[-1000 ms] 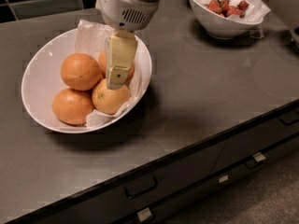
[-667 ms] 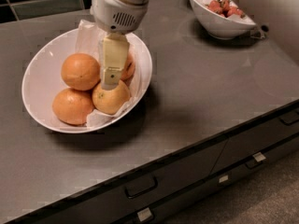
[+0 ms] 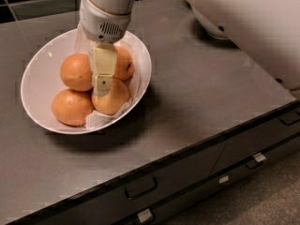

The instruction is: Pick orange from white bowl

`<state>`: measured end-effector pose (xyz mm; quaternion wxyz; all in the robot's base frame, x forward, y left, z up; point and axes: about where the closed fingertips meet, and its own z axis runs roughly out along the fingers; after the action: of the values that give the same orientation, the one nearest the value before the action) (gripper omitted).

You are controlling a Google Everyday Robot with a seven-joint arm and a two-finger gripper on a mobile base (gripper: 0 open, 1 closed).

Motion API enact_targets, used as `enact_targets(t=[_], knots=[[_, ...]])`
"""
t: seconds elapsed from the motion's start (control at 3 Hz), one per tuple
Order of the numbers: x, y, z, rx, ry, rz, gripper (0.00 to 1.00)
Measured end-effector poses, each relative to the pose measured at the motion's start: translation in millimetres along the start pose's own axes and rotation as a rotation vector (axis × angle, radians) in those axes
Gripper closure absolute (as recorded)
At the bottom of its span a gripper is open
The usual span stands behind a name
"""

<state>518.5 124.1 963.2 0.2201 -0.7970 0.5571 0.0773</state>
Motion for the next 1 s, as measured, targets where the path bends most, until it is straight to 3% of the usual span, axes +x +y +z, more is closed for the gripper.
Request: enact_targets(t=[1.0], knots=[[-18.4, 4.3, 7.7, -0.033, 0.013, -0.029, 0.00]])
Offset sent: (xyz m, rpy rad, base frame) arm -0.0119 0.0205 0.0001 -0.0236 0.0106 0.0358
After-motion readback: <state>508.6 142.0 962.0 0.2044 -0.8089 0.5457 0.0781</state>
